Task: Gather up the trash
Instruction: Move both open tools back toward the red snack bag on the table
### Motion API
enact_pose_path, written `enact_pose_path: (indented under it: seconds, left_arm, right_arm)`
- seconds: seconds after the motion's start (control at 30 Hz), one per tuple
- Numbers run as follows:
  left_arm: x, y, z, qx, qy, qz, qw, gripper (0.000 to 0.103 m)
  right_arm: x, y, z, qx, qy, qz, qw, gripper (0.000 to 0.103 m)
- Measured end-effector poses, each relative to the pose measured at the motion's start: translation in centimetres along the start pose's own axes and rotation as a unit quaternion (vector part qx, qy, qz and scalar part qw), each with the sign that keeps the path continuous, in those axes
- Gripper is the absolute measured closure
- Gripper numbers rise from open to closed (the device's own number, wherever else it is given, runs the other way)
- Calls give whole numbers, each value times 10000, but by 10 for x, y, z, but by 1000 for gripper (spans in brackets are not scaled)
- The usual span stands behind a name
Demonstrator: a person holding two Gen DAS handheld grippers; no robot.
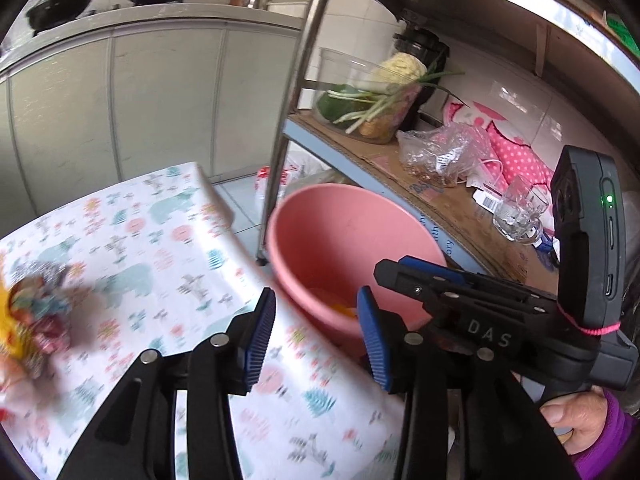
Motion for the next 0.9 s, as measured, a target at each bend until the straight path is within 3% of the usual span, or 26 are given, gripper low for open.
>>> enact_pose_path:
  seconds: [0.37,0.4,0.47,0.7,0.9]
  left_arm:
    - [-37,-88,44,618,-164,-333,9974,56]
    - [-41,-95,49,678,-196,-368,9968,55]
    - [-52,-113,63,862,-299,-447,9948,55]
    - [-77,-159,120,1446,-769,-627,9845,53]
    - [-82,-163,169,1752,-1227,-612,9749,53]
  right_arm:
    - [-28,-5,76,738,-416,358,9958,76]
    - [-32,-4,84,810,-467,410,9948,71]
    - [-38,-2,97,923,-560,471,9930,63]
    - [-57,15,141,1212,-950,840,9845,63]
    - [-62,31,158,1351,-1058,1077,9793,63]
Point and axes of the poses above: each gripper's, at about its wrist camera, not at the fingertips, and y roughly the way its jaws point, z to its left, x to its top, the point moved 3 cm from there along y, roughly the way its jaws point, and after that the axes turned 3 degrees about -z, right-handed, at the moved point
